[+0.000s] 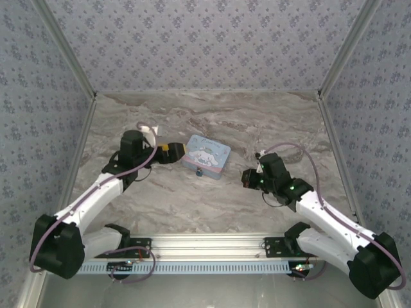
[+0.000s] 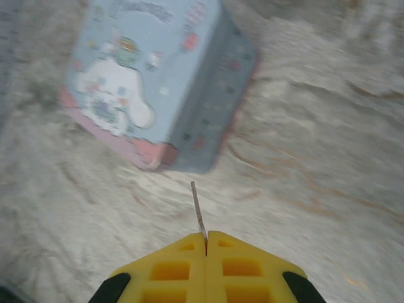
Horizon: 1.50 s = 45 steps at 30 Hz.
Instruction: Unlock the padlock with the key
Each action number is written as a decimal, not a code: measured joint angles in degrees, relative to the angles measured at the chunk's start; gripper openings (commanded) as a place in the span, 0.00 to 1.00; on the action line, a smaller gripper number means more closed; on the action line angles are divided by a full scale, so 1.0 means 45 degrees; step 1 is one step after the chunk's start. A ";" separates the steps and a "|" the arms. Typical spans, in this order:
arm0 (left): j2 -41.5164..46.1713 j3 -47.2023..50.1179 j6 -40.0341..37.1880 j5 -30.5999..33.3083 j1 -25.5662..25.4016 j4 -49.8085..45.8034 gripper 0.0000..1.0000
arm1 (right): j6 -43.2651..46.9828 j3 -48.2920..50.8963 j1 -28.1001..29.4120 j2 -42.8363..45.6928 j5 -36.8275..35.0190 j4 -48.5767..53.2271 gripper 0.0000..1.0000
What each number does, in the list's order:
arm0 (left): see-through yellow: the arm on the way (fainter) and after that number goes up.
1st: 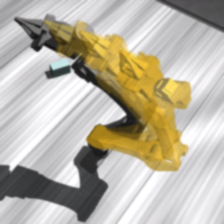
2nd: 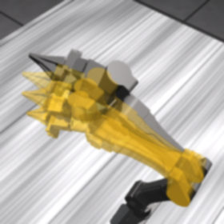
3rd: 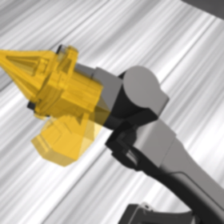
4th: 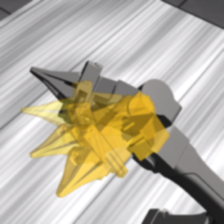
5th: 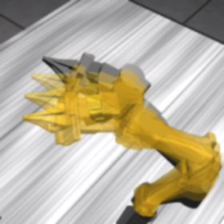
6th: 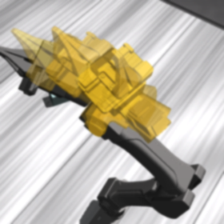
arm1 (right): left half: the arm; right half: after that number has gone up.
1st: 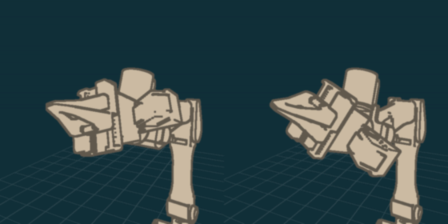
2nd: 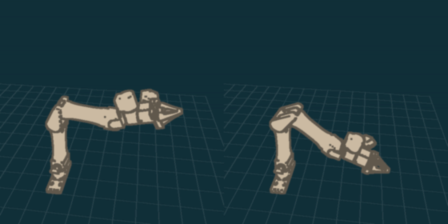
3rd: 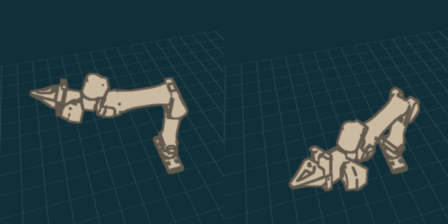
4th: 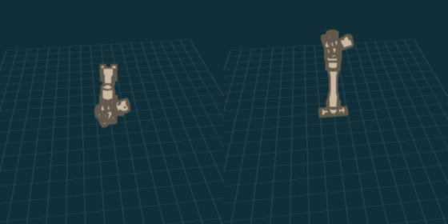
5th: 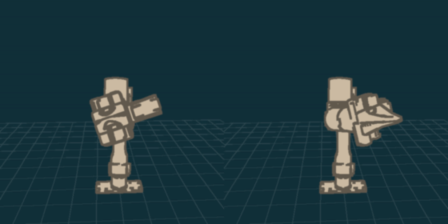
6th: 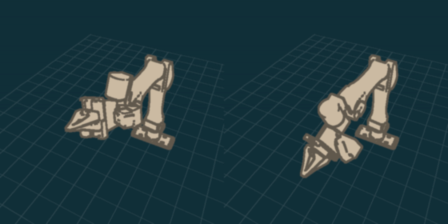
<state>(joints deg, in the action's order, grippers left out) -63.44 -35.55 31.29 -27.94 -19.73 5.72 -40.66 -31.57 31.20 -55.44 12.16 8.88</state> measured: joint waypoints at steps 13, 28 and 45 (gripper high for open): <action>-0.1695 0.1166 0.0471 -0.2055 0.0024 0.2579 0.99 | -0.0602 -0.1127 -0.0359 -0.5032 0.2875 -0.4969 0.00; -0.5139 0.1753 0.1166 -0.2312 -0.1331 0.5591 0.95 | -0.0092 -0.2521 -0.0282 -0.7184 0.2560 -0.4639 0.00; -0.7023 0.2142 0.0544 -0.1258 -0.2229 0.8514 0.82 | 0.0155 -0.2531 -0.0010 -0.7184 0.2064 -0.4634 0.00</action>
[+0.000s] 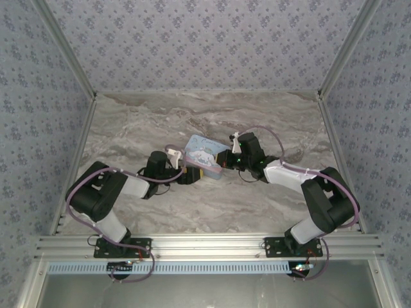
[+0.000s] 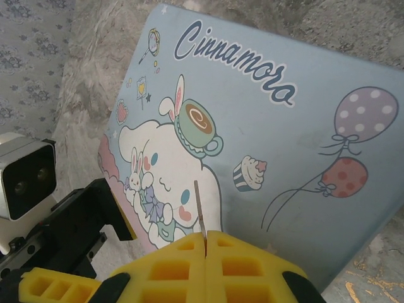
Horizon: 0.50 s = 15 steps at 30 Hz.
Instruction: Unlock the padlock with the key
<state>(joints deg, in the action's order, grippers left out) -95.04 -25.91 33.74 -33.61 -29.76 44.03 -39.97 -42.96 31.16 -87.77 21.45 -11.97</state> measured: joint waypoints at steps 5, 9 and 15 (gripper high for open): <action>-0.0495 -0.0058 -0.0058 -0.0044 0.0000 0.0651 0.75 | 0.0083 0.0000 0.0044 0.0000 -0.0053 0.0000 0.00; -0.0782 -0.0107 -0.0058 -0.0044 -0.0010 0.1005 0.70 | 0.0083 -0.0005 0.0063 0.0000 -0.0131 0.0000 0.00; -0.1103 -0.0253 -0.0151 0.0083 -0.0151 0.1171 0.61 | 0.0083 -0.0010 0.0087 0.0000 -0.0228 0.0010 0.00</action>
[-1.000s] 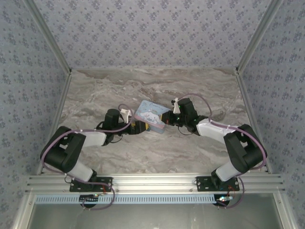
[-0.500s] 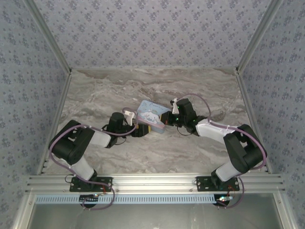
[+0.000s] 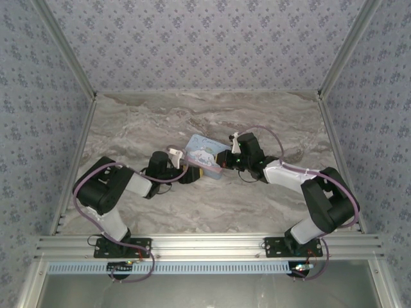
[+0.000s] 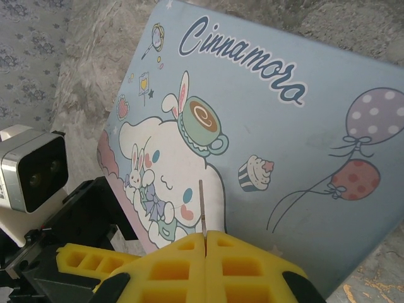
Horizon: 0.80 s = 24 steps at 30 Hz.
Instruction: Unlock the padlock with the key
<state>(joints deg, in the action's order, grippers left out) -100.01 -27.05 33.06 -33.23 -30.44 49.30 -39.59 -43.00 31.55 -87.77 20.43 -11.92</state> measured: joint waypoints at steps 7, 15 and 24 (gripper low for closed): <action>-0.0194 -0.0374 -0.0063 0.0024 -0.0330 -0.0340 0.58 | 0.0000 0.0000 0.0029 0.0000 -0.0063 0.0019 0.00; -0.0364 -0.0709 -0.0083 0.0063 -0.0636 -0.0612 0.55 | 0.0000 0.0000 0.0058 0.0000 -0.0165 0.0131 0.00; -0.0539 -0.0797 0.0593 0.0656 -0.0860 -0.0427 0.49 | -0.0015 0.0000 0.0131 0.0000 -0.0369 0.0185 0.00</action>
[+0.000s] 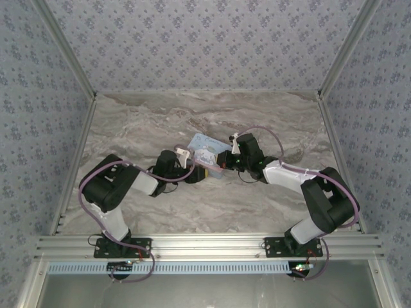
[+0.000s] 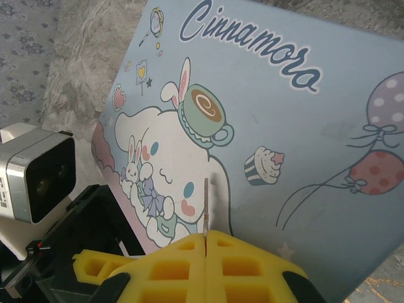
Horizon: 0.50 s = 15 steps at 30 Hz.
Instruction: Unlock the padlock with the key
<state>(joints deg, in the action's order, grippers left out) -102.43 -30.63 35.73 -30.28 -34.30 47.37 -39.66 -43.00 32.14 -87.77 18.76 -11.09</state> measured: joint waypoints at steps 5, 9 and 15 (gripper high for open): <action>-0.0005 -0.0019 0.0554 0.0408 -0.0136 0.0058 0.48 | -0.0049 0.0000 0.0039 0.0000 -0.0092 -0.0005 0.00; -0.0005 -0.0024 0.1020 0.0685 -0.0228 0.0102 0.47 | -0.0136 0.0000 0.0068 0.0000 -0.0194 -0.0010 0.00; -0.0053 -0.0102 0.1753 0.0918 -0.0355 0.0102 0.46 | -0.0243 0.0000 0.0121 0.0000 -0.0321 -0.0015 0.00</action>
<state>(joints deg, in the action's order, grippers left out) -102.67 -31.09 43.62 -26.15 -35.90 47.83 -40.75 -43.00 32.69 -87.77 17.32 -11.16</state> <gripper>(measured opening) 0.459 0.057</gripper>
